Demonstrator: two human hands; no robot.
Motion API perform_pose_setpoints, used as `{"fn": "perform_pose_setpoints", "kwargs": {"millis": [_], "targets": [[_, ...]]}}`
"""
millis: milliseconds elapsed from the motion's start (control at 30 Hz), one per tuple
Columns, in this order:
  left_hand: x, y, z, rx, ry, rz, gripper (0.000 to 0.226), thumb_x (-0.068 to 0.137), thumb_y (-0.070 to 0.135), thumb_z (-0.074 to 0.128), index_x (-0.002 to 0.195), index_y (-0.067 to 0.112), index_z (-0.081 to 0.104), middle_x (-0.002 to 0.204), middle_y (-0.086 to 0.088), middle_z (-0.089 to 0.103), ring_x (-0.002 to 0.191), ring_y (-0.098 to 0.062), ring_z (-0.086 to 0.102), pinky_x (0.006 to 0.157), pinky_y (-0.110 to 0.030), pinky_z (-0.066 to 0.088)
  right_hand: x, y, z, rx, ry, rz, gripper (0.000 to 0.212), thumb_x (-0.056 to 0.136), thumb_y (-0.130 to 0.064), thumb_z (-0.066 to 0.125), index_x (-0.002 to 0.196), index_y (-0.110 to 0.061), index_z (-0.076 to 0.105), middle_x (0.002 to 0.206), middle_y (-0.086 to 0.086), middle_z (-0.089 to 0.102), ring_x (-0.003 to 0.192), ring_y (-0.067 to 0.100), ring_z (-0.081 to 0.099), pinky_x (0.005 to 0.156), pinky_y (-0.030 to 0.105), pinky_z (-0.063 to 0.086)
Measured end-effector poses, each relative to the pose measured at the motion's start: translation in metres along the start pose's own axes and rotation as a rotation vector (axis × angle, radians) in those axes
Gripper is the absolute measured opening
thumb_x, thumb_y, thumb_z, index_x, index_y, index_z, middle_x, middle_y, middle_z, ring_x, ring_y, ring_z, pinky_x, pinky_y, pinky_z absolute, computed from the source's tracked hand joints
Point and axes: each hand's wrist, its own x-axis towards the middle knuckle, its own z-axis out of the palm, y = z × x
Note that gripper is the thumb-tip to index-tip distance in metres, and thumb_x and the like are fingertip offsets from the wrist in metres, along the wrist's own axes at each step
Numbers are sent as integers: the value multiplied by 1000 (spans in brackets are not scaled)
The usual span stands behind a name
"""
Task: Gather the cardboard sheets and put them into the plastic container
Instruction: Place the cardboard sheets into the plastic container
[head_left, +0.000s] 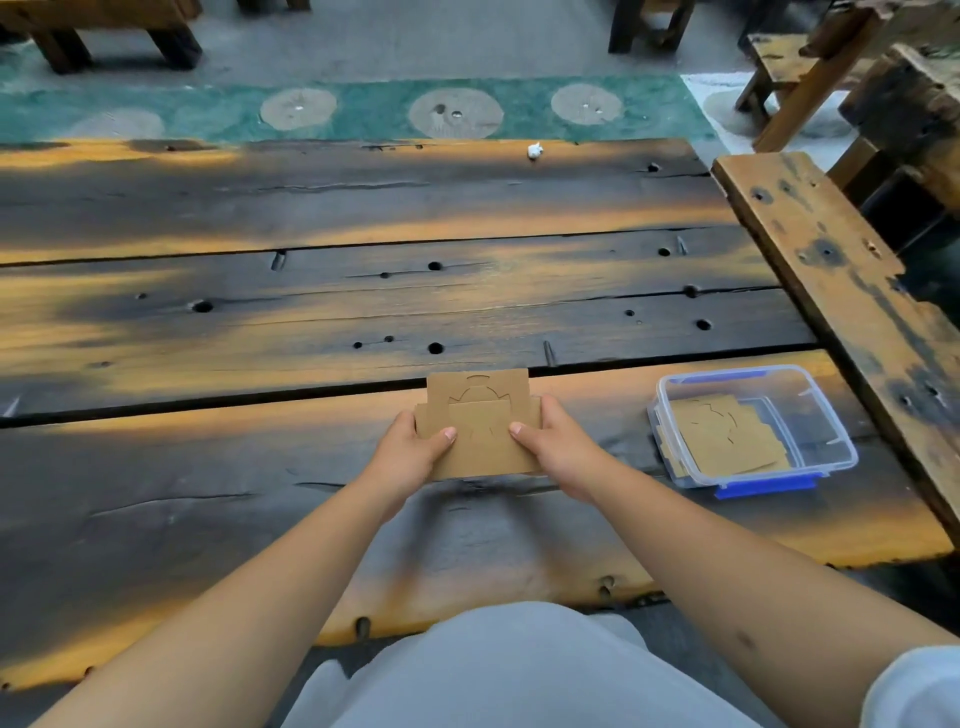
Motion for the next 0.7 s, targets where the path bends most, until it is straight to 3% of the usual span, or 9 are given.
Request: {"fn": "perform_pose_setpoints", "kwargs": {"millis": [167,367,533,700], "targets": [[-11,7,1,37,70,36,37,84,21,73,115,17,53,114,-6,66,104,-24,64,95,-47,52,-10,-1,6,47,17,12,30,97,-9,57,125,-11,47,120,11,63,110,26,63,94,42,53],[-21,8,-3,34,51,40,33,86,20,71,112,20,51,114,-6,65,104,-24,63,95,-47,52,-24,2,8,96,29,36,30,94,-10,62,122,-11,52,118,9,65,107,25,65,87,39,56],[-27,7,-2,28,39,33,33,86,19,71,112,20,51,116,-6,65,104,-24,63,96,-45,51,-31,2,12,22,141,17,21,91,-11,66,109,-19,57,113,7,68,100,21,67,86,36,55],[-27,10,4,80,-1,62,35,85,20,72,113,17,51,114,-7,64,104,-25,63,95,-45,52,-45,0,9,-26,209,27,27,91,-12,67,115,-17,59,115,9,67,104,25,65,92,43,54]]}}
